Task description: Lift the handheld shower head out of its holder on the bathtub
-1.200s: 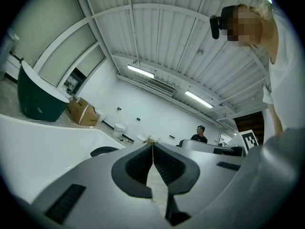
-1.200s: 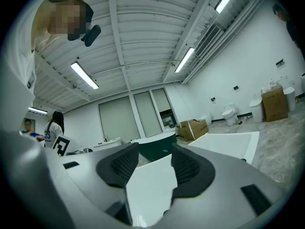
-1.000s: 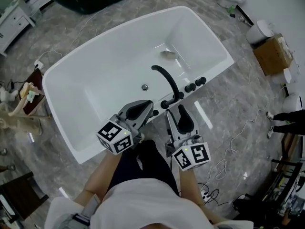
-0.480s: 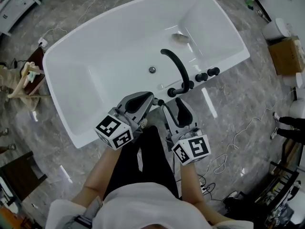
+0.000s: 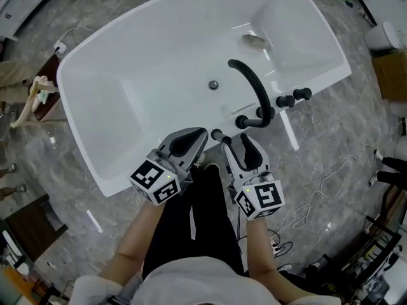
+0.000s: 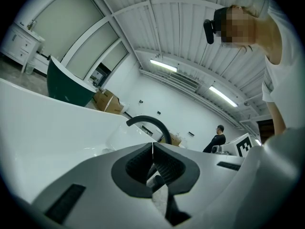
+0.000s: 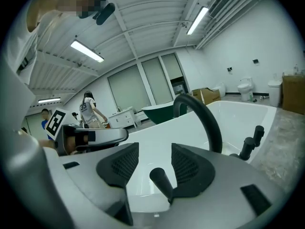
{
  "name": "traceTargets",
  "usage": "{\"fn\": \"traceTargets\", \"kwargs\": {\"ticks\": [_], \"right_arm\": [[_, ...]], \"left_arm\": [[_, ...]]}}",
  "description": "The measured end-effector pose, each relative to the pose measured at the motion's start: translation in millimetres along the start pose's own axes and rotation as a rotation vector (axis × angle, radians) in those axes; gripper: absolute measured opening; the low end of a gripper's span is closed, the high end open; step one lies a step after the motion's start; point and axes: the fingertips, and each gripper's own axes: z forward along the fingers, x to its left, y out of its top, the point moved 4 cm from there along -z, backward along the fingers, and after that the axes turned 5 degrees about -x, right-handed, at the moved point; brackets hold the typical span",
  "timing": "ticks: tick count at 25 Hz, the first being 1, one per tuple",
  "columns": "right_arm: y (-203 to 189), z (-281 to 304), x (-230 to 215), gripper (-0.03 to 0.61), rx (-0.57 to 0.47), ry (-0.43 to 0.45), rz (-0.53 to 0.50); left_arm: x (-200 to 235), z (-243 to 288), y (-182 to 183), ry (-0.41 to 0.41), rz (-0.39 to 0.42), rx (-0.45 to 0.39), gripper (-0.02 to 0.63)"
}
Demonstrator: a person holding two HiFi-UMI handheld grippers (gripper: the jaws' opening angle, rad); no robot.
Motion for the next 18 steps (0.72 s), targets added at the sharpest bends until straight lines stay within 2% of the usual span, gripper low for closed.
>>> {"fn": "traceTargets", "kwargs": {"ticks": [7,18], "right_arm": [[-39.5,20.8,-5.3,0.202,0.072,0.001,-0.027],[-87.8,45.4,-8.4,0.202,0.138,0.025,-0.057]], "left_arm": [[7.4,1.9,-31.5,-0.009,-0.031,0.039,0.012],[40.6,-3.4,-74.1,0.037,-0.088,0.052,0.012]]}}
